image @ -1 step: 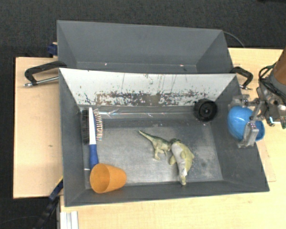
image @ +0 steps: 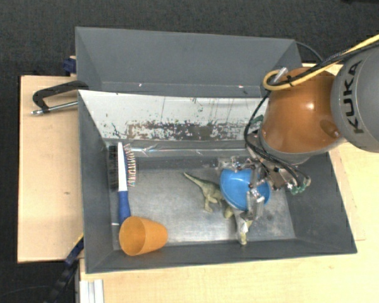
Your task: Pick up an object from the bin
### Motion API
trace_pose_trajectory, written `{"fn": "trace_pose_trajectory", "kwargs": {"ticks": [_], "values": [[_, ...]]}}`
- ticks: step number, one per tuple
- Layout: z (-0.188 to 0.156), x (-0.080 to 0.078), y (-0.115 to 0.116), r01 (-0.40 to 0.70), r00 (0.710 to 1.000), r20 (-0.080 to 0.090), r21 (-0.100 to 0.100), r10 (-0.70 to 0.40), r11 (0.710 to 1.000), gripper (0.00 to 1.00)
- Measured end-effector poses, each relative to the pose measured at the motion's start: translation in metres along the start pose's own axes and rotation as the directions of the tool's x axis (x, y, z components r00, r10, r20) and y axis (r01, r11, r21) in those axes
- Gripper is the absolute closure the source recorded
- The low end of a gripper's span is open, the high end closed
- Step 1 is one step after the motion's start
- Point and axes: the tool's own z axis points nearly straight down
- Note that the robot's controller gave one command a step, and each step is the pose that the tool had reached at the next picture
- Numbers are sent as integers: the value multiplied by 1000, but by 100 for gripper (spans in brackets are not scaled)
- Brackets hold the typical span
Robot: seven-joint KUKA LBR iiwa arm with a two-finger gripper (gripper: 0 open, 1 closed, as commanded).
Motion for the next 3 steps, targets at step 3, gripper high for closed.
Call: {"fn": "trace_pose_trajectory", "kwargs": {"ticks": [3], "values": [[88, -59, -7, -467, 884, -1, 4, 467, 884, 0]]}}
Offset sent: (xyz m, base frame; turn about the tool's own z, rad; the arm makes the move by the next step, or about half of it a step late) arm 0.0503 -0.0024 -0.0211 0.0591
